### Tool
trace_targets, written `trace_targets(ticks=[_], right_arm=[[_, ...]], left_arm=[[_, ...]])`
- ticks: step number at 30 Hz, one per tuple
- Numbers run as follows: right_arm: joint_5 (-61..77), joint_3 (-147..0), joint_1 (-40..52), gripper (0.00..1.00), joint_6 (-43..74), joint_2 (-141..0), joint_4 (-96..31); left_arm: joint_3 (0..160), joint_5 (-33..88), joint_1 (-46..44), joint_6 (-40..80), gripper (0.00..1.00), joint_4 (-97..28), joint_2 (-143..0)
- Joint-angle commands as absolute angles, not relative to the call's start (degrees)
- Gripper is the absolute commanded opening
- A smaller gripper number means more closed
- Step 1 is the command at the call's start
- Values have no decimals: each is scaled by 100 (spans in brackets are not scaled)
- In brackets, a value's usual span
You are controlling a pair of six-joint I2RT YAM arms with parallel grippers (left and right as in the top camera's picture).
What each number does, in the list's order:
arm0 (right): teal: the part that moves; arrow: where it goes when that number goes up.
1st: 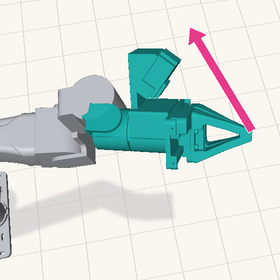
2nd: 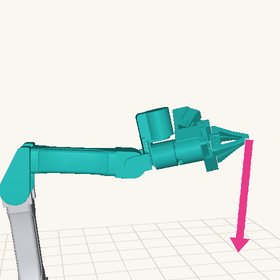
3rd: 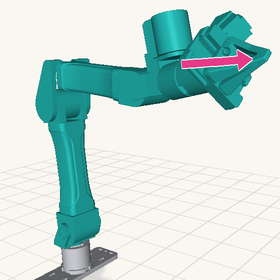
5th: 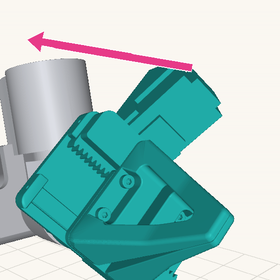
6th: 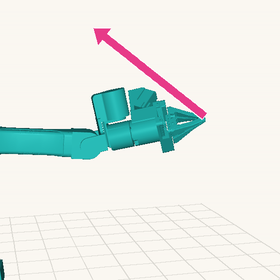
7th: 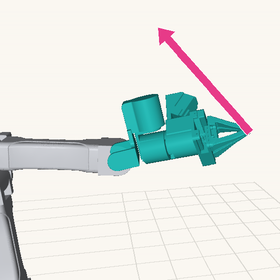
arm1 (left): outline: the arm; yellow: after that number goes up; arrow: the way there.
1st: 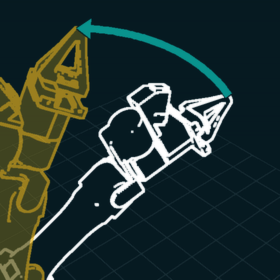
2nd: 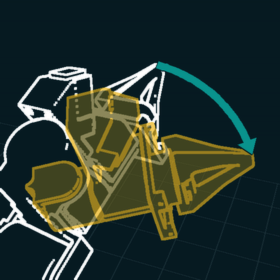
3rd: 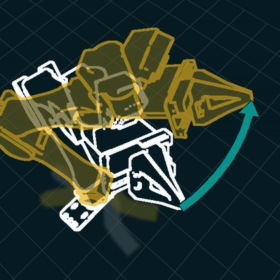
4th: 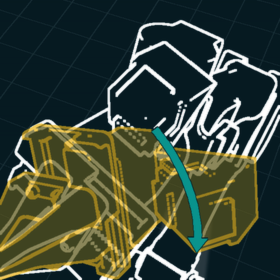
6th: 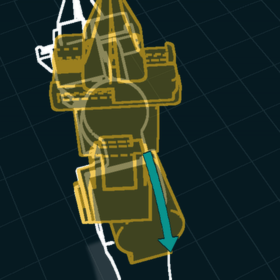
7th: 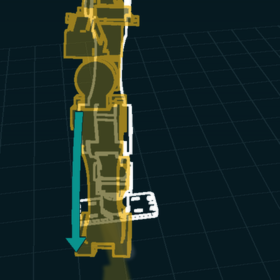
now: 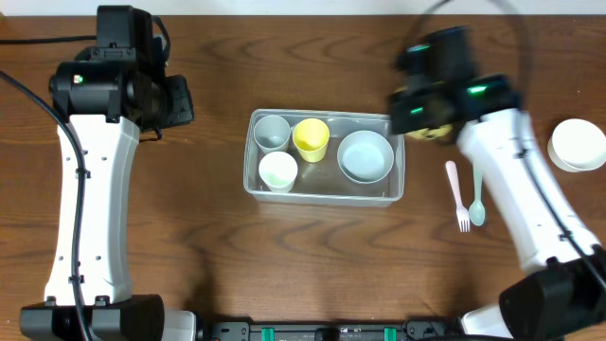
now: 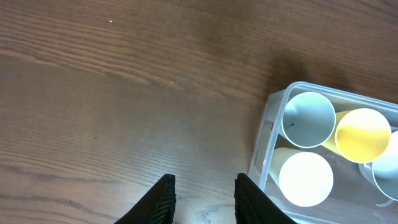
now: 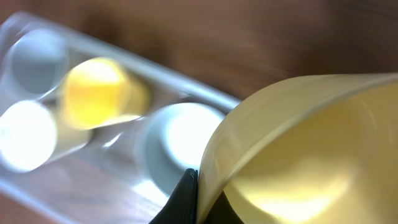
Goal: Pack container
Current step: 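Stack the yellow bowl onto the grey bowl in the container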
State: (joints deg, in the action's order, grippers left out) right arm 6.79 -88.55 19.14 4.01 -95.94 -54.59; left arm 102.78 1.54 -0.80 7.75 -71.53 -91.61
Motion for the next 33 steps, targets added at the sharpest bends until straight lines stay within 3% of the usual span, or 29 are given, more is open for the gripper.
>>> trace_targets(ticks=[1, 6, 13, 20, 26, 33], right_arm=[[174, -8838, 2565, 1, 119, -9845, -5349], [-215, -8838, 3159, 1, 121, -10309, -5223], [-145, -8838, 3190, 2, 183, -10857, -5247], [-156, -8838, 3179, 34, 180, -10951, -5236], [-333, -8858, 3133, 28, 224, -10897, -5231], [-368, -8917, 2663, 29, 609, -10390, -5229]], left_arm=[[10243, 198, -67, 845, 33, -7157, -9181], [10243, 198, -67, 845, 33, -7181, -9181], [10243, 198, -67, 845, 33, -7199, -9181], [10243, 198, -67, 845, 33, -7199, -9181], [10243, 198, -67, 845, 33, -7199, -9181], [10243, 198, -67, 843, 33, -7201, -9181]])
